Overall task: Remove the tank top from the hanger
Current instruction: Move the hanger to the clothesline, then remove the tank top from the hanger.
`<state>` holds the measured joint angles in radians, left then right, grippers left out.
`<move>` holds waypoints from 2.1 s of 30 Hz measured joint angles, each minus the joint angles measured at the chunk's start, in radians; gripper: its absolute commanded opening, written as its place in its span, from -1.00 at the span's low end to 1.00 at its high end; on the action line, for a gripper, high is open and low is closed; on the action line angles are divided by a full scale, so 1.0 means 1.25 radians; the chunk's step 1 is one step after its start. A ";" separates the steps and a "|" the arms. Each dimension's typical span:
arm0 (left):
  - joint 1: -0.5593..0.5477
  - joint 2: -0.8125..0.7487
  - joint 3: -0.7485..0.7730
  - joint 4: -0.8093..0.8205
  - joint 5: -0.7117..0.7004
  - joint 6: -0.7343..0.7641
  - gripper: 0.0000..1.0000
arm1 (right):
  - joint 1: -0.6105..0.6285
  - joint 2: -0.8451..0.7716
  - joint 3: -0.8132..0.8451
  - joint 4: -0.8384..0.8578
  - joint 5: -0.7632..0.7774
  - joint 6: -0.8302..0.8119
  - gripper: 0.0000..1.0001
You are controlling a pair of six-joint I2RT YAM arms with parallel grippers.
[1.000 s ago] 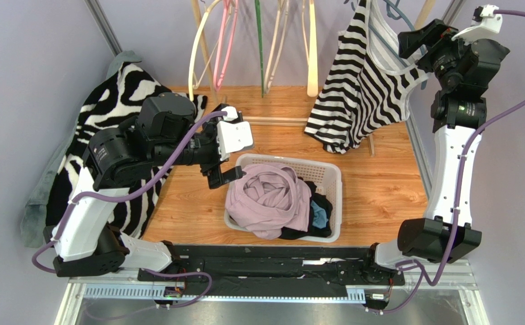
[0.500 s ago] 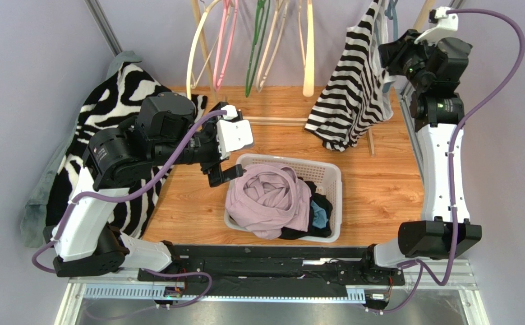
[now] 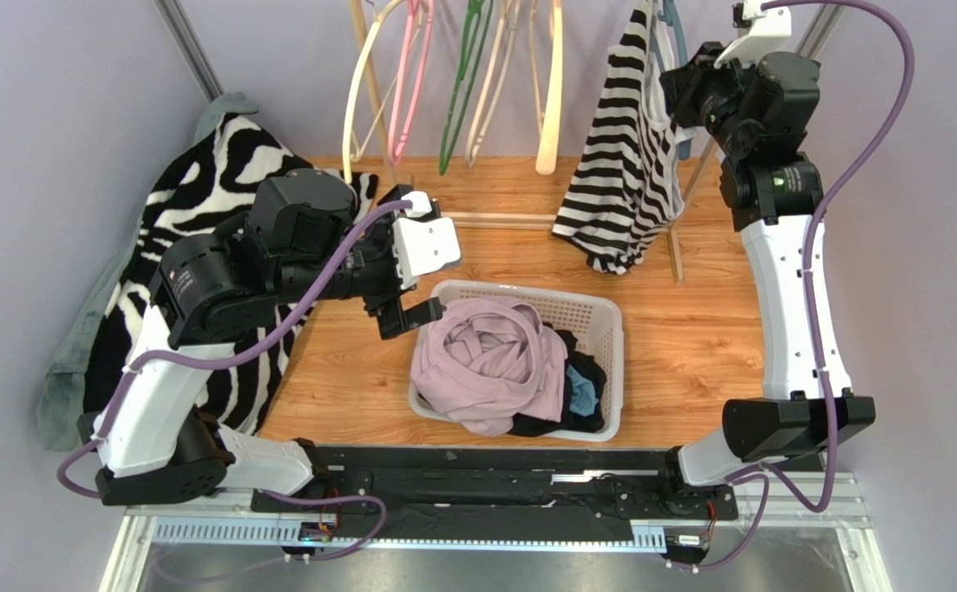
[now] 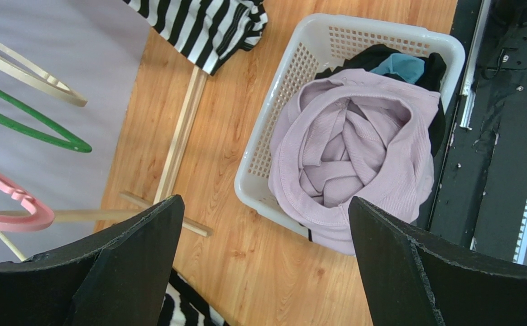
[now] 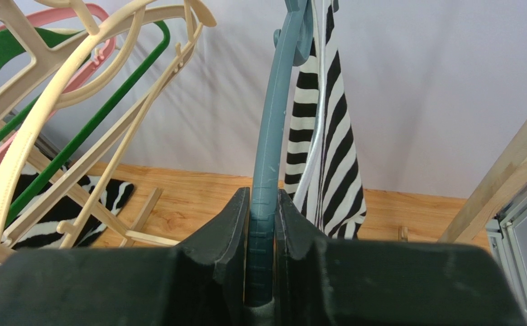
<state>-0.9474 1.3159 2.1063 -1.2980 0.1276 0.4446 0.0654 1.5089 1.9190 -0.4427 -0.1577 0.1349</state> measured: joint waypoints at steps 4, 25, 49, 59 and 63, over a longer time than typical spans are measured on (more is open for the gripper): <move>0.000 -0.003 0.000 0.000 -0.005 0.000 0.98 | -0.001 -0.006 -0.016 0.051 0.003 0.002 -1.00; 0.000 -0.020 -0.014 0.001 -0.024 0.006 0.98 | 0.021 -0.333 -0.339 -0.010 -0.074 0.039 -1.00; 0.000 -0.033 -0.003 0.000 -0.031 0.007 0.98 | 0.031 -0.508 0.054 -0.009 -0.396 0.198 -1.00; 0.011 -0.067 0.007 -0.017 -0.003 0.016 0.98 | 0.031 -0.561 -0.163 -0.060 -0.429 0.181 -1.00; 0.012 -0.089 0.014 -0.017 -0.002 0.028 0.98 | 0.031 -0.604 -0.213 -0.086 -0.444 0.174 -1.00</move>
<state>-0.9321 1.2053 2.1239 -1.3193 0.1257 0.4797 0.1036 0.7540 1.6531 -0.5499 -0.7132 0.3523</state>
